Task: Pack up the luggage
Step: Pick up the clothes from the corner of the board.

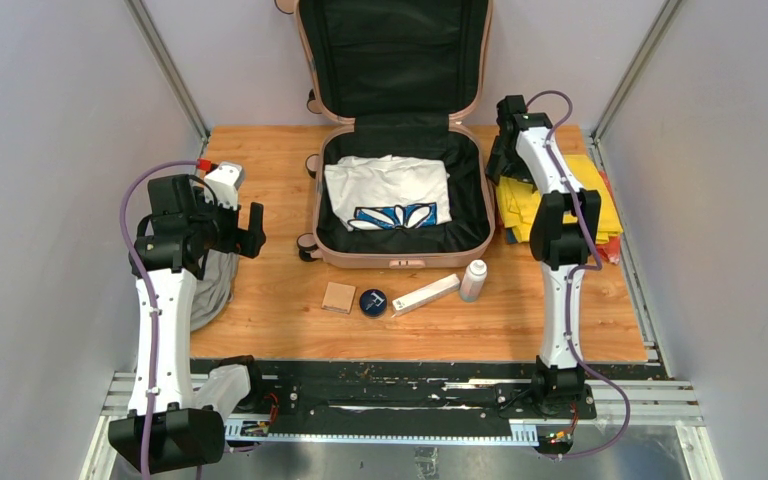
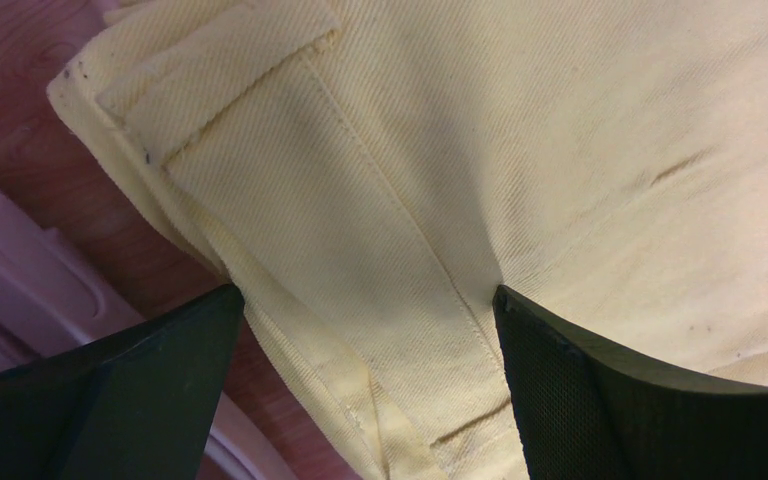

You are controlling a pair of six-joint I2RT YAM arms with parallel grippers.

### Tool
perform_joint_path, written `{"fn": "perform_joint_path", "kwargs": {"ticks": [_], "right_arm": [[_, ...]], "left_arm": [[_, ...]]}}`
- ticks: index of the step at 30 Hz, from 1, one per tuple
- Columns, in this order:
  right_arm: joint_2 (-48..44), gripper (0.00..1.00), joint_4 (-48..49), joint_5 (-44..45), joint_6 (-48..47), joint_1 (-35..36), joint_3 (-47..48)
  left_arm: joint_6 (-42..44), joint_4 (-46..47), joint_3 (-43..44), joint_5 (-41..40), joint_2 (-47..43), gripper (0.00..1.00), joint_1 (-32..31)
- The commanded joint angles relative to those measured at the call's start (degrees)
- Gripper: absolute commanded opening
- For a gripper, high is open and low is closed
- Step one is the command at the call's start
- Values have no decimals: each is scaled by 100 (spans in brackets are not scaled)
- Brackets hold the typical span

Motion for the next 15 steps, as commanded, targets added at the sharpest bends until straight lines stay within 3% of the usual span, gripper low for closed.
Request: {"fn": "perform_joint_path", "kwargs": {"ticks": [1,9,15], "right_arm": [[442,100,-238,-177,-93,27,90],[689,99,-239,-200,-52,-19,-5],[549,90,-232,-343,76,-210,-219]], "left_arm": [[-52,-86,117,19,30,100,42],[-20,-88,86,-36,12,100,44],[36,-80,22,-36,-30,100,38]]}}
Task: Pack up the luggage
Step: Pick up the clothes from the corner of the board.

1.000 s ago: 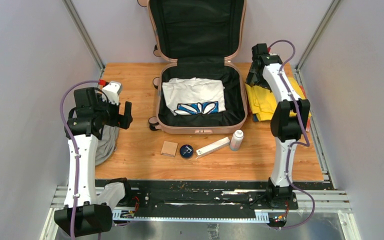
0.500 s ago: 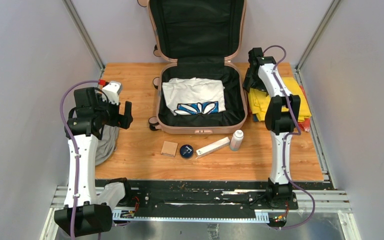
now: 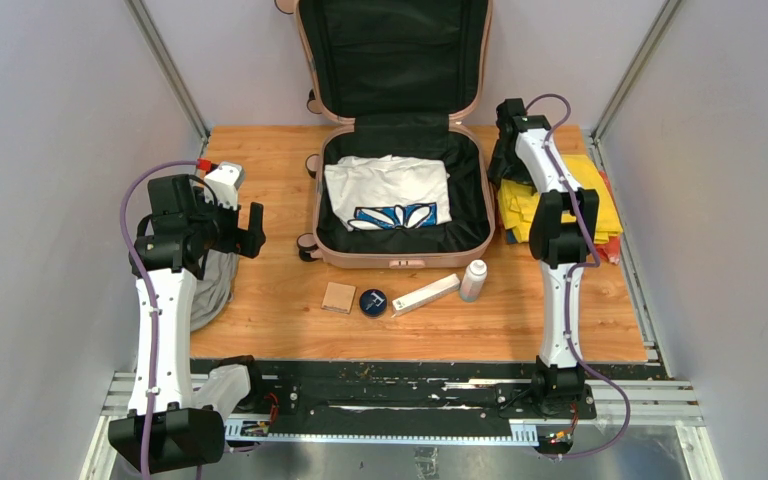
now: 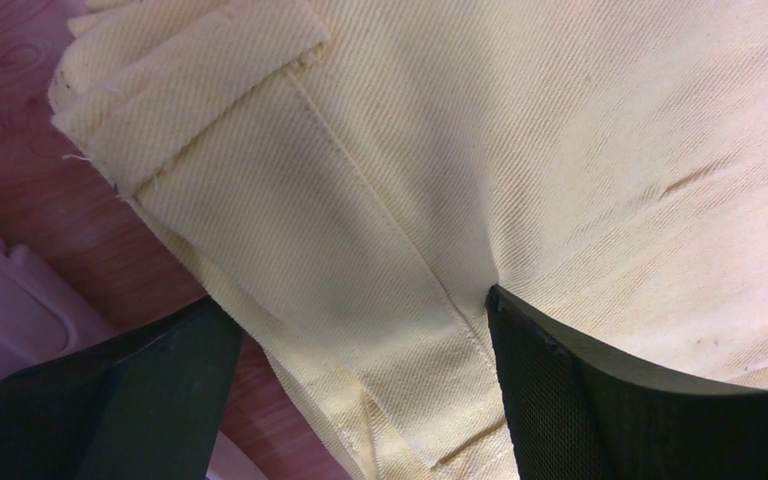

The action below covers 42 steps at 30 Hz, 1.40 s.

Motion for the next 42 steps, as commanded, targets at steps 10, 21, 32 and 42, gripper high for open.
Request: {"fn": "perform_joint_path", "kwargs": {"ticks": [10,21,32,42], "right_arm": [[43,83,-113,-301,26,-250,-453],[-272,39,37,-841,69,-423,-462],[-493,11,160,-1359,62,-666,-661],[-1216,0,222,-2711,216,-1240,-781]], "left_arm": [[-82,-80,70,73,1,100,49],[-22,-89,50,18,-68,100,38],[7,-88,16,29,-89,100,44],[72,-89,9,46,-95,100,38]]}}
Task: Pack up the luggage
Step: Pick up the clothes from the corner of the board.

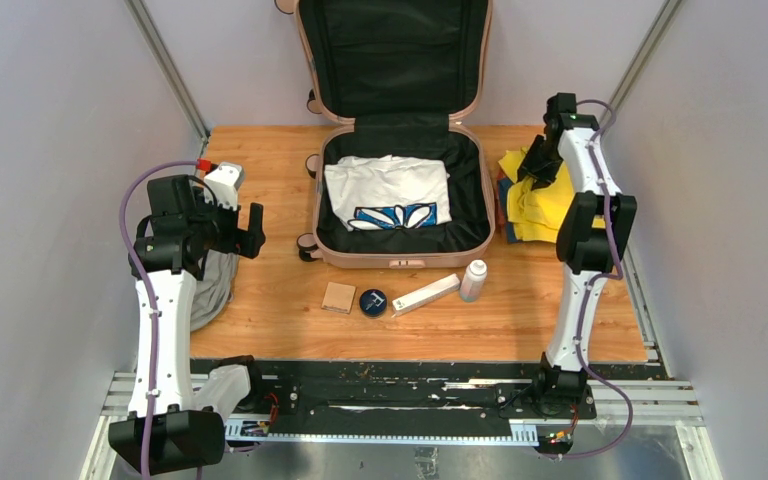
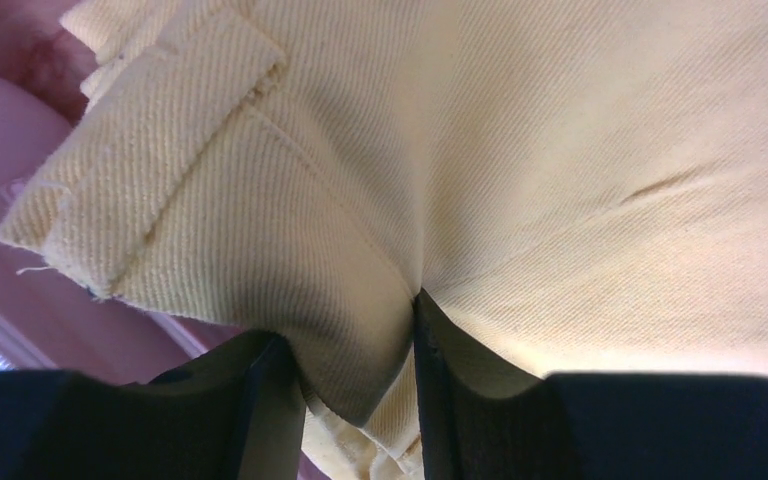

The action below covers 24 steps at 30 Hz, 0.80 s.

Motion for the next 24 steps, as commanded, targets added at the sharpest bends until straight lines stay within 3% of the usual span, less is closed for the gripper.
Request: {"fn": "perform_joint_path", "kwargs": {"ticks": [1,10,24], "right_arm": [[-547,0,-113,-695,85,-336,-117],[-945,0,-95,-1373,-4,-575,-295],[-2410,0,-244,-1254,-108,-594,281]], "left_arm": [[56,-87,0,48,-48,100,47],[46,-89,-45,98,-47,100,36],[77,-87,-59,97,-101,100,44]]}}
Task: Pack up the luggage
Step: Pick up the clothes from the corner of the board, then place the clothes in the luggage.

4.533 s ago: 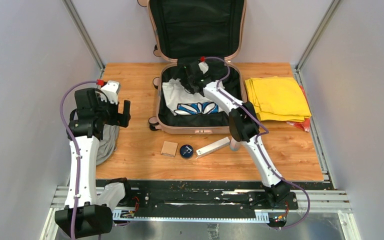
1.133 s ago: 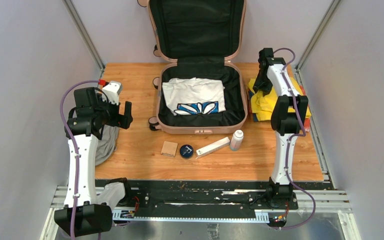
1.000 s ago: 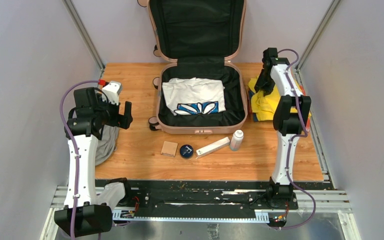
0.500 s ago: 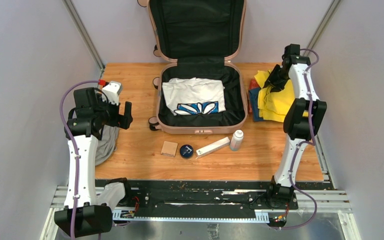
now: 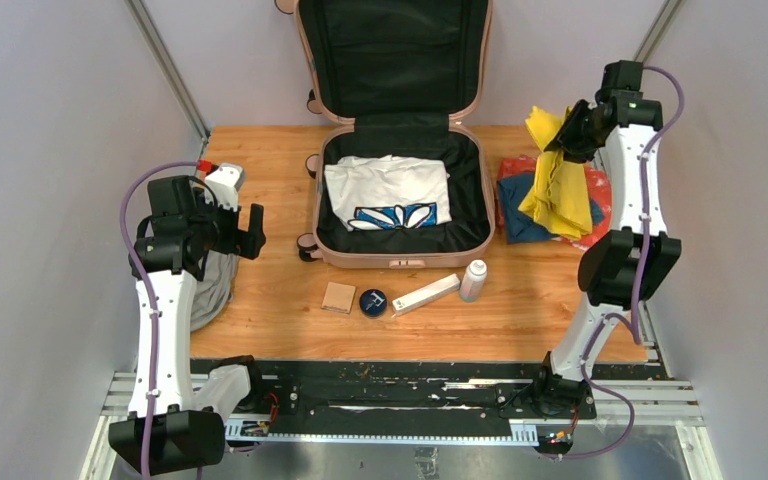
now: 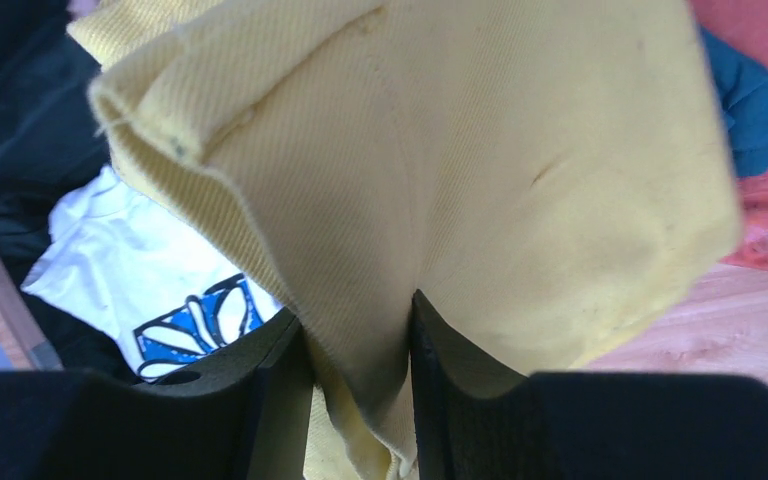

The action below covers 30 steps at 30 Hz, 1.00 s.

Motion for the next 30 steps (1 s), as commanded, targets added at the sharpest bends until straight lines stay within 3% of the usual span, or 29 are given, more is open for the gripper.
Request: {"fn": "perform_joint_path", "kwargs": {"ticks": [1,8,19,30], "right_arm": [[-594,0,-87,-269,-13,-40,601],[-880,0,-111,-911,294,143,990],[-992,0,674,-1721,1038,1465,375],[-358,0,1330,-1565,1926,2673,397]], "left_arm": [[55,-69,-38,75,-111,100,42],[77,-121,-21,54,-185,100,34],[101,-222,29,37,-365,100,43],[148,-314,44,19,-483,100,44]]}}
